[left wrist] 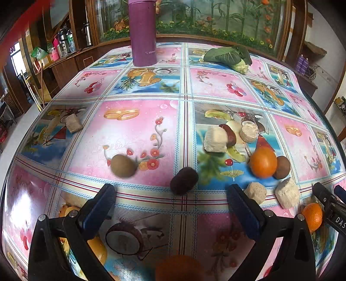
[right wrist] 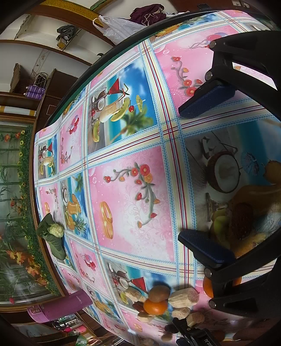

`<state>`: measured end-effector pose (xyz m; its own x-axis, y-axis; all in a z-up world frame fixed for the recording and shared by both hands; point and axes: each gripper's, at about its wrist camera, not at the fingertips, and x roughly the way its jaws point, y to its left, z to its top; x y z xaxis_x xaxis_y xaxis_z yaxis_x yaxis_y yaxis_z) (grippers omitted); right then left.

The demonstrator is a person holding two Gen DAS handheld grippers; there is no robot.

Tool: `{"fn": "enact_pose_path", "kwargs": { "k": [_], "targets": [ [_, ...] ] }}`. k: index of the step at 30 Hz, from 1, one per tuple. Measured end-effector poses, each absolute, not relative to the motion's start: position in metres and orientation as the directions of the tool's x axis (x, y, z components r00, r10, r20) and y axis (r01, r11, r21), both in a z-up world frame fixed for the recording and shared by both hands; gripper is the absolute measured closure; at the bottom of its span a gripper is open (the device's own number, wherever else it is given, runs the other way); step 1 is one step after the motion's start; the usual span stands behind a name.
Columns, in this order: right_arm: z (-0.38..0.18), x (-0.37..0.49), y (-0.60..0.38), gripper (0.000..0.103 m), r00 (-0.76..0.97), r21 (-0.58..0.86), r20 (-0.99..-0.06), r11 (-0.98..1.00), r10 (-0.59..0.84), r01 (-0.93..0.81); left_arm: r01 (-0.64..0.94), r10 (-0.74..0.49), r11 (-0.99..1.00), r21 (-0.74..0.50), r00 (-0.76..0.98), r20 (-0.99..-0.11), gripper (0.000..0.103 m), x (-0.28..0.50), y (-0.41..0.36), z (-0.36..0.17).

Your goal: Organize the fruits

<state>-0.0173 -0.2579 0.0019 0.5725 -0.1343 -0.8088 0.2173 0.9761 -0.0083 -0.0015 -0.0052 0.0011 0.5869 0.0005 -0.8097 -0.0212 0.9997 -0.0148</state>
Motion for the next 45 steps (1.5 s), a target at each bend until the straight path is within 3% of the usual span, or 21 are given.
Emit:
{"fn": "enact_pose_path", "kwargs": {
  "k": [25, 29, 36, 45],
  "targets": [
    [0.002, -0.018, -0.258, 0.000, 0.571, -0.008, -0.810, 0.976, -0.134, 0.217, -0.021, 0.000, 1.000, -0.015, 0.586, -0.810, 0.001, -0.001, -0.004, 0.001],
    [0.010, -0.025, -0.260, 0.000, 0.560, 0.032, -0.825, 0.982, -0.080, 0.188, 0.002, -0.028, 0.999, -0.032, 0.538, -0.842, 0.001, -0.006, -0.003, 0.002],
    [0.075, -0.090, -0.235, 0.000, 0.770, 0.094, -0.638, 0.990, -0.018, 0.101, -0.004, 0.027, 0.999, 0.034, 0.701, -0.713, 0.001, -0.078, 0.016, 0.053],
    [0.087, -0.123, -0.177, 0.000, 0.812, 0.080, -0.583, 0.997, 0.030, 0.021, -0.019, 0.043, 0.999, 0.042, 0.744, -0.667, 0.001, -0.107, 0.037, 0.080]
  ]
}}
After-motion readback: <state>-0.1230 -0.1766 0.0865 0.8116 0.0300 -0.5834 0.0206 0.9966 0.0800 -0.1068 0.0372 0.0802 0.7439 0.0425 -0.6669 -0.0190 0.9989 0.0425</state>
